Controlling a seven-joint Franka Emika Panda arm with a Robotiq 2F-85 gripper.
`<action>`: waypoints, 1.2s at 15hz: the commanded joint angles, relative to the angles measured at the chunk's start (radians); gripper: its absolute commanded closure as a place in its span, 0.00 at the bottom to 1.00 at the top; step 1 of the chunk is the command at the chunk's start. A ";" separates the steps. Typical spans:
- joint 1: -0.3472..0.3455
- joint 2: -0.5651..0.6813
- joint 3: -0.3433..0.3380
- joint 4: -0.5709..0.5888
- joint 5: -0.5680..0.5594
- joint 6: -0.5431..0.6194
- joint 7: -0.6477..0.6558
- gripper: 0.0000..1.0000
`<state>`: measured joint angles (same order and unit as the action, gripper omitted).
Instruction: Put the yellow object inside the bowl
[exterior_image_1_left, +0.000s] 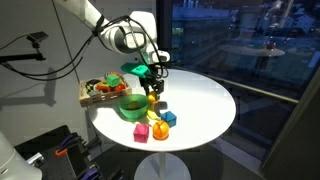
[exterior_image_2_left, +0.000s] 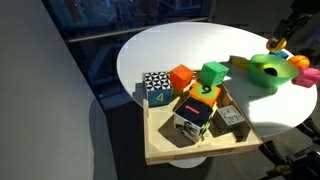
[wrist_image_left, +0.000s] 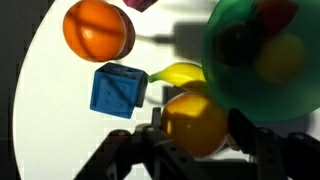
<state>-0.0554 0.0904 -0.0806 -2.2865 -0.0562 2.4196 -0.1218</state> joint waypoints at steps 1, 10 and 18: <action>-0.012 -0.126 0.008 -0.102 0.038 -0.007 -0.087 0.57; 0.001 -0.205 -0.003 -0.181 0.053 -0.026 -0.180 0.02; -0.009 -0.183 -0.014 -0.103 0.056 -0.212 -0.153 0.00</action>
<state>-0.0564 -0.0886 -0.0876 -2.4363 -0.0161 2.3116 -0.2745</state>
